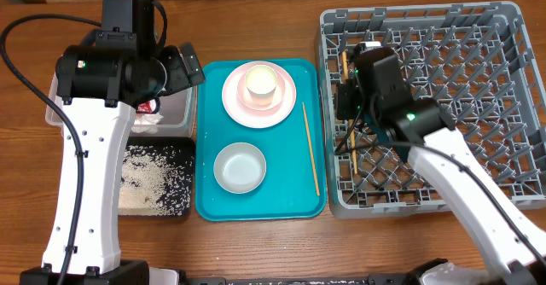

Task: Sort waste into correct bins and load items into the dishwasher
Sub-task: 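Carry the chopstick with the right gripper into the dish rack and release, then move the right gripper back to the second chopstick and grasp it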

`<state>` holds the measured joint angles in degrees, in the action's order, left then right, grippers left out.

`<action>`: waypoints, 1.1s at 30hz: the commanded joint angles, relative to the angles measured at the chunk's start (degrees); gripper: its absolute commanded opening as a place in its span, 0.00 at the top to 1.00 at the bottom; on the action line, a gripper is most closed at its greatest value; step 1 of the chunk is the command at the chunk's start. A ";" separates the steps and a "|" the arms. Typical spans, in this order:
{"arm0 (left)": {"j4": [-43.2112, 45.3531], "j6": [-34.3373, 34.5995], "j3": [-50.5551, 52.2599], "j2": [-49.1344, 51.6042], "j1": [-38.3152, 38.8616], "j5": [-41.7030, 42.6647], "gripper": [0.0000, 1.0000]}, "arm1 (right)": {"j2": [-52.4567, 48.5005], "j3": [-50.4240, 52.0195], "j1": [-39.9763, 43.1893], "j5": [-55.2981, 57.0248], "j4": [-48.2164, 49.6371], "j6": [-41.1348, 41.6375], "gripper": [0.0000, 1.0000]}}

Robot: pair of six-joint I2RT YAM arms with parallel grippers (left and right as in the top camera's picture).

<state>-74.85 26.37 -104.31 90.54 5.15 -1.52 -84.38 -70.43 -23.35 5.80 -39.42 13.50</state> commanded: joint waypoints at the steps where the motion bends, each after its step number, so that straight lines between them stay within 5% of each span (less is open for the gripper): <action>1: 0.07 -1.09 -0.35 0.22 -0.26 0.04 0.00 | -5.11 1.77 2.05 -2.49 1.51 -3.08 0.96; 6: 0.07 -1.09 -0.35 0.22 -0.26 0.04 0.00 | -9.22 1.75 2.97 -2.51 3.37 -3.08 0.96; 20: 0.07 -1.09 -0.35 0.22 -0.26 0.04 0.00 | -9.68 1.75 2.97 -2.82 4.87 -3.04 0.76; 27: 0.07 -1.09 -0.35 0.22 -0.26 0.04 0.00 | -9.68 1.75 2.36 -23.19 9.42 0.07 0.68; 33: 0.07 -1.09 -0.35 0.22 -0.26 0.04 0.00 | -9.68 1.75 -1.62 -24.83 11.23 0.24 0.67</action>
<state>-74.85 26.37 -104.31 90.54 5.15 -1.52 -94.65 -68.64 -22.63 -15.18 -28.51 13.04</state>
